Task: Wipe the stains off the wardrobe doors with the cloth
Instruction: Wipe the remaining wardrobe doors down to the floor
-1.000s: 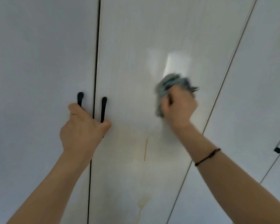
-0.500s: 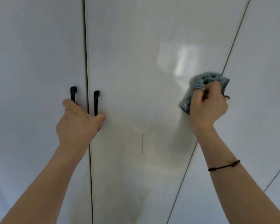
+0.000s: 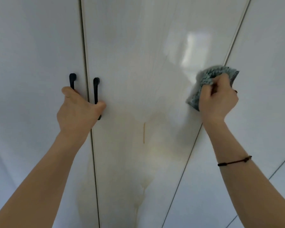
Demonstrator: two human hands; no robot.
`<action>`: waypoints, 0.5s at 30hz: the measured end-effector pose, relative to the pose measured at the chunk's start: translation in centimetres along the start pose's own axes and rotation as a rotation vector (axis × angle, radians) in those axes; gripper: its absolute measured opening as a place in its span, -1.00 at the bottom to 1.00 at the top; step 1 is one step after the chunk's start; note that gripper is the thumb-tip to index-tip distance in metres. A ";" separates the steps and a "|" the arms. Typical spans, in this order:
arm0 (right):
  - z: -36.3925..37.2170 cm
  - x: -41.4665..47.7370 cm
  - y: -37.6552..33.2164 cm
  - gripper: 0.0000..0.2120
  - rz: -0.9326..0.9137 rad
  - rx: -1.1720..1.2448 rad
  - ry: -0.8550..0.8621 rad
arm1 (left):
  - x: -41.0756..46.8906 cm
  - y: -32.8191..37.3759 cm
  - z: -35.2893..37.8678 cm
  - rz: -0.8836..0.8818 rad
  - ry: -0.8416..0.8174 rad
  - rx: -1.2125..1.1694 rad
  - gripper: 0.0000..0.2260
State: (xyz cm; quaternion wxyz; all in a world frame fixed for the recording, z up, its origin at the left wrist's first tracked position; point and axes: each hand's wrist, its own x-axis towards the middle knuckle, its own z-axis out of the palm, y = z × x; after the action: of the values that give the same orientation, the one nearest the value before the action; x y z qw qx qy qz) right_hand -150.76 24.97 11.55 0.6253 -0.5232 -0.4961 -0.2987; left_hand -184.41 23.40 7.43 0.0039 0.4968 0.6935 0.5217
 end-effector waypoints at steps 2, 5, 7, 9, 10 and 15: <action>0.6 -4.3 1.7 -0.86 -0.077 -0.064 -0.093 | -0.1 -0.1 0.1 0.001 0.003 0.007 -0.52; 0.0 -13.7 6.0 -0.82 -0.265 -0.168 -0.337 | 0.1 0.0 0.2 0.004 0.008 0.008 -0.52; -1.0 -16.4 7.7 -0.87 -0.376 -0.158 -0.411 | 0.1 0.0 0.1 0.006 0.008 0.006 -0.52; -1.6 -14.6 7.5 -0.89 -0.387 -0.177 -0.408 | 0.0 -0.1 0.1 0.009 0.003 0.006 -0.52; -1.8 -12.4 6.9 -0.89 -0.309 -0.204 -0.379 | 0.0 -0.1 0.1 0.011 0.006 0.003 -0.52; -0.7 -1.9 2.3 -0.93 0.046 -0.028 -0.051 | -0.2 -0.1 0.4 0.024 0.016 0.010 -0.52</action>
State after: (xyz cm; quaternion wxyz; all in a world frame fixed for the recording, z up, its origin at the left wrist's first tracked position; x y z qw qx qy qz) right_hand -149.12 24.68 8.96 0.6115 -0.5506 -0.4956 -0.2779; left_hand -184.22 23.58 7.07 -0.0104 0.5007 0.6901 0.5224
